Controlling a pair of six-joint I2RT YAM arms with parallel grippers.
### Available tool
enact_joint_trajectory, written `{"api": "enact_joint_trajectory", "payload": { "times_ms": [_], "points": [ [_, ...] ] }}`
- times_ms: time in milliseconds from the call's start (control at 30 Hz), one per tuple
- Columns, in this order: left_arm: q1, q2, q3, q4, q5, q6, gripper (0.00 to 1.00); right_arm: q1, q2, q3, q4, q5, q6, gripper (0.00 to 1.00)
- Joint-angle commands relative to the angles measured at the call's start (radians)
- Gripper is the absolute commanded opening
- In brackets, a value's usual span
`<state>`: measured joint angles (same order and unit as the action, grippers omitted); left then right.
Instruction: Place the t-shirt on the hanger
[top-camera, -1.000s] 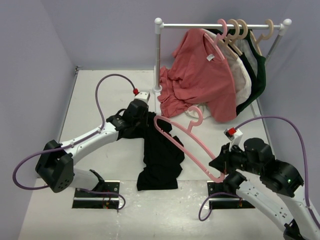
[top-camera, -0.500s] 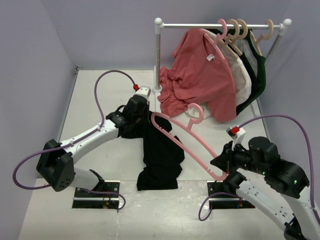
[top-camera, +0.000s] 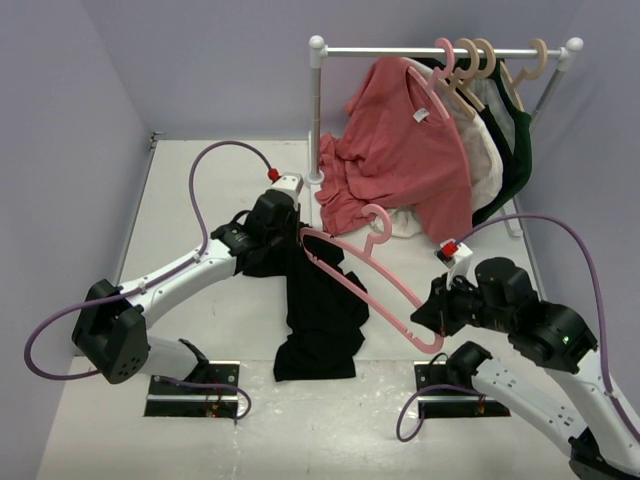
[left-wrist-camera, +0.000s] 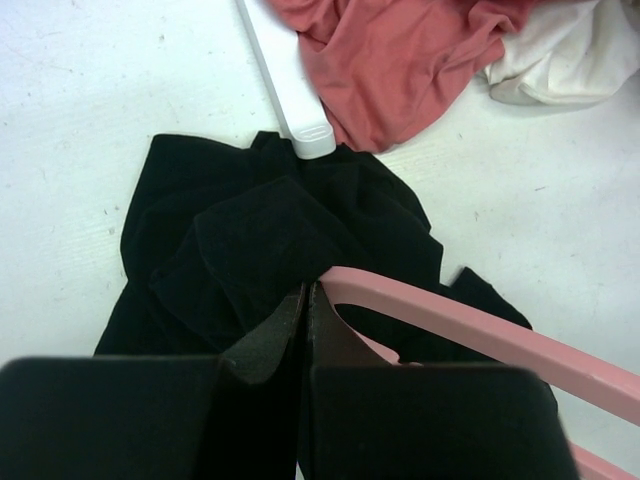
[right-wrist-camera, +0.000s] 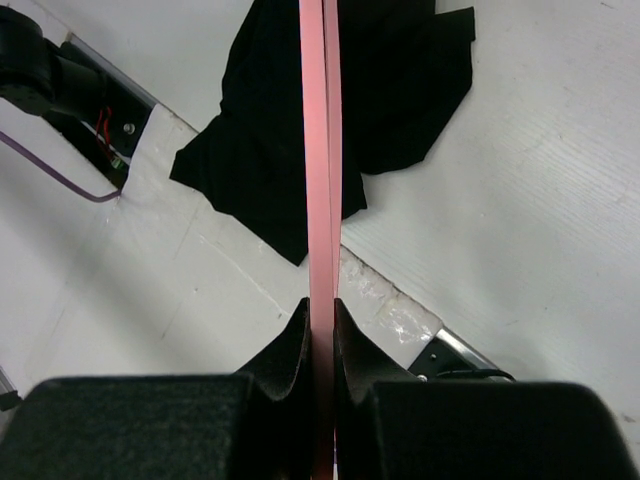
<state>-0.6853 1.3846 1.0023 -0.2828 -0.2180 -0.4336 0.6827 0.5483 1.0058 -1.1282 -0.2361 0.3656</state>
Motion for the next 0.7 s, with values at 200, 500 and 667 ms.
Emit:
{"api": "enact_joint_trajectory", "payload": {
  "times_ms": [200,500,667],
  "points": [
    [0.007,-0.083,0.036,0.019,0.017,-0.011,0.00,0.050,0.080,-0.059,0.236,0.002,0.036,0.00],
    [0.007,-0.174,0.037,-0.017,-0.001,-0.028,0.00,0.068,0.110,-0.173,0.468,0.032,0.127,0.00],
    [0.007,-0.257,0.054,-0.041,0.003,-0.037,0.00,0.142,0.177,-0.226,0.640,0.078,0.170,0.00]
  ]
}}
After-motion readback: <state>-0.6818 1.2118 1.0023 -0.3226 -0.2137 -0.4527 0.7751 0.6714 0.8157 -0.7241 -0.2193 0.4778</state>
